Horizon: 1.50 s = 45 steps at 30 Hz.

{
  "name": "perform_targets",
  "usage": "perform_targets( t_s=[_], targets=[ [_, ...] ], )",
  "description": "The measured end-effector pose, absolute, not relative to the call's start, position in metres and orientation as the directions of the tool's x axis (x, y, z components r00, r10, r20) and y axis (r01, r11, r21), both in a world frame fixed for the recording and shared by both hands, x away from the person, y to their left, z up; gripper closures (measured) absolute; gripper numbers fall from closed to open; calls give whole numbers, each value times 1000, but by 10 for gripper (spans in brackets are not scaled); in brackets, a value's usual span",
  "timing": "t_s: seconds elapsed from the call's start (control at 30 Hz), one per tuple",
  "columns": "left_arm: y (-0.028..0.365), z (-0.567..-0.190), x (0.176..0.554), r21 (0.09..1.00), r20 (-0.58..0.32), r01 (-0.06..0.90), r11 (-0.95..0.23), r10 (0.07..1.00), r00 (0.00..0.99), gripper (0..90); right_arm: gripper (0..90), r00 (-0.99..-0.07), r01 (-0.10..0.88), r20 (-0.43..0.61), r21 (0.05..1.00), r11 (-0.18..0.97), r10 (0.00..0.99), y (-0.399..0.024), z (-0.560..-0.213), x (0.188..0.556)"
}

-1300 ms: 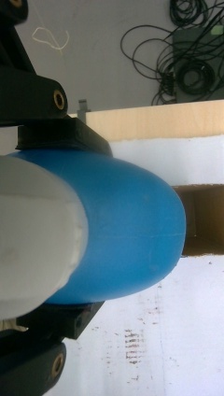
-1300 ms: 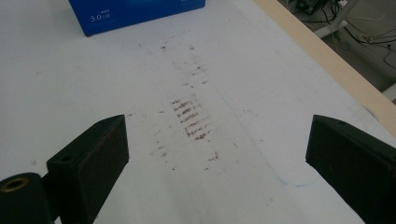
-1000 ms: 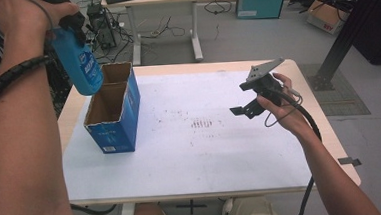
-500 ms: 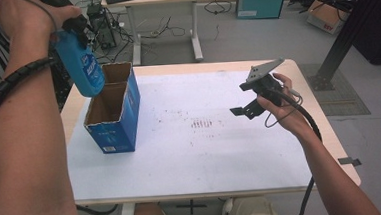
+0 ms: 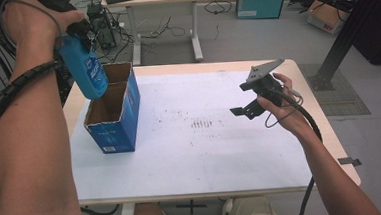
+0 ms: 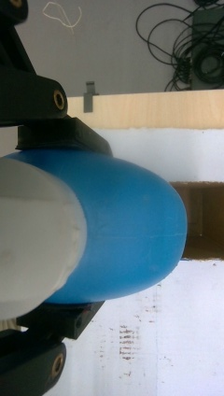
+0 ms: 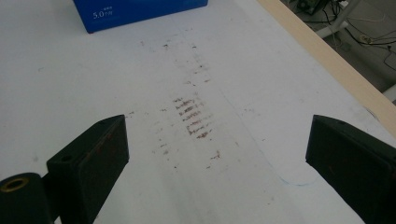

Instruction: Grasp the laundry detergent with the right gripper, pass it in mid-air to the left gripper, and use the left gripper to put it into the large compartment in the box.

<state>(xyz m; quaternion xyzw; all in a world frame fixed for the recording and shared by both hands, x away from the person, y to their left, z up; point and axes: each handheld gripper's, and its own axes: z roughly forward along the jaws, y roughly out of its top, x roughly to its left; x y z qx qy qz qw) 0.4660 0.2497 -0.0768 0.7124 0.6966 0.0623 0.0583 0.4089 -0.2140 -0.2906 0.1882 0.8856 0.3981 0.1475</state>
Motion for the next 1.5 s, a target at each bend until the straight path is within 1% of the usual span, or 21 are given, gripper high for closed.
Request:
perform_targets(
  t_s=[0.3,0.5,0.6,0.77,0.9,0.93,0.97,1.17,1.2,1.5],
  targets=[
    [250,-92,466,160,-11,987,-21,1000,23,370,60,-889,212,-113,757,618,443,-214,-294,408],
    [251,-103,467,146,-8,989,-29,1000,30,370,60,-886,215,-116,753,621,448,-214,-294,408],
    [250,-108,467,146,-21,989,-13,1000,16,370,60,-886,216,-115,754,620,449,-213,-295,408],
    [251,-117,467,142,-21,990,-29,999,32,371,60,-888,214,-116,752,624,445,-212,-295,407],
    [251,-126,466,137,-32,990,-12,999,17,371,60,-890,214,-114,750,626,442,-210,-296,407],
    [253,-128,466,135,-27,991,-26,999,30,370,60,-888,218,-114,749,626,445,-210,-296,407],
    [252,-131,466,133,-36,991,-11,999,16,370,60,-889,215,-116,749,627,443,-211,-297,407],
    [252,-145,465,135,-34,990,-28,999,33,370,60,-887,218,-117,748,627,447,-210,-298,407],
    [251,-148,464,138,-42,990,-13,999,19,370,60,-889,217,-116,746,630,443,-210,-298,407],
    [245,-171,467,117,-41,993,-29,999,34,370,60,-888,221,-114,744,631,446,-209,-301,406]
  ],
)
